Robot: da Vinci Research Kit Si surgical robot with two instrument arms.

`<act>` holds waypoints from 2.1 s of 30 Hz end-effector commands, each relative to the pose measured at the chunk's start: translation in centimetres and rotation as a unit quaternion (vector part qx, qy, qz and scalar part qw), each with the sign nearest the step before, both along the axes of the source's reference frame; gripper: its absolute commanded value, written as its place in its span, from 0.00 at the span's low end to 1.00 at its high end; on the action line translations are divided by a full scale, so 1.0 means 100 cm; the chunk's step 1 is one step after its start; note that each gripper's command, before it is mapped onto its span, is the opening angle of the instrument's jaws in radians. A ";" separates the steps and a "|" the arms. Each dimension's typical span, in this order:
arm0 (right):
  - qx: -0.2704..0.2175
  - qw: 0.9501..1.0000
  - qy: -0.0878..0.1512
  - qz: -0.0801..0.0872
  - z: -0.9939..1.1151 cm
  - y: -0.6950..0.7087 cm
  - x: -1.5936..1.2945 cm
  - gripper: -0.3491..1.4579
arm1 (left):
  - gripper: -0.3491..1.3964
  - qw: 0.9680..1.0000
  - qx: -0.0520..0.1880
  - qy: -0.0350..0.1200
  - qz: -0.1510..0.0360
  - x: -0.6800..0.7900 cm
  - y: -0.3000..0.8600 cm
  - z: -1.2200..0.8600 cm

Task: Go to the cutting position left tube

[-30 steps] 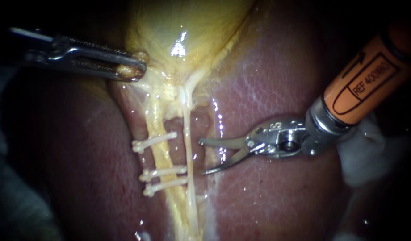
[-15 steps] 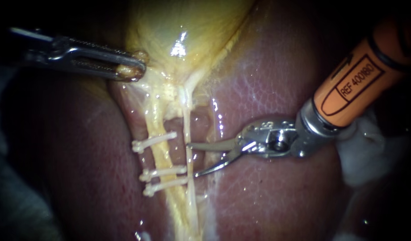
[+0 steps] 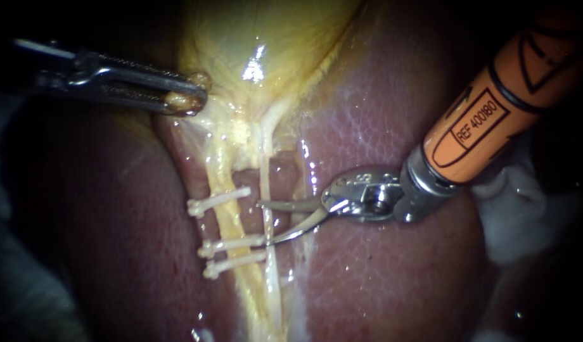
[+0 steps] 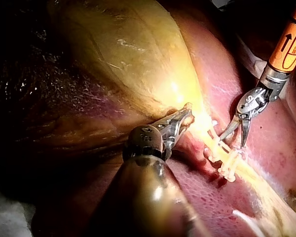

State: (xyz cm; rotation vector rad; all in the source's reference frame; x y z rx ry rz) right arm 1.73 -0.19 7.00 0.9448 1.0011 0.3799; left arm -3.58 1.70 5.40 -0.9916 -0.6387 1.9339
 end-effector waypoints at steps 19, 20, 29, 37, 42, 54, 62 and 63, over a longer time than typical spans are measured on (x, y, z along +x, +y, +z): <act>0.008 0.999 0.043 -0.022 -0.0013 -0.0014 0.0046 0.91 | 0.00 1.000 0.000 0.000 0.000 -0.0001 0.0000 0.0001; 0.008 0.999 0.043 -0.020 -0.0013 -0.0014 0.0049 0.91 | 0.00 1.000 0.000 0.000 0.000 -0.0001 0.0000 0.0001; 0.016 0.998 0.060 -0.011 -0.0012 -0.0014 0.0077 0.91 | 0.00 1.000 0.000 0.000 0.000 -0.0001 0.0000 0.0001; 0.019 0.998 0.068 -0.003 -0.0014 -0.0013 0.0099 0.91 | 0.00 1.000 0.000 0.000 0.000 -0.0001 0.0000 0.0001; 0.020 0.997 0.070 0.001 -0.0020 -0.0015 0.0105 0.91 | 0.00 1.000 0.000 0.000 0.000 -0.0001 0.0000 0.0001; 0.049 0.994 0.097 0.008 -0.0061 -0.0017 0.0111 0.91 | 0.00 1.000 0.000 0.000 0.000 0.0000 0.0000 0.0001; 0.052 0.993 0.101 0.007 -0.0067 -0.0016 0.0113 0.91 | 0.00 1.000 0.000 0.000 0.000 0.0000 0.0000 0.0001; 0.052 0.993 0.101 0.007 -0.0067 -0.0016 0.0113 0.91 | 0.00 1.000 0.000 0.000 0.000 0.0000 0.0000 0.0001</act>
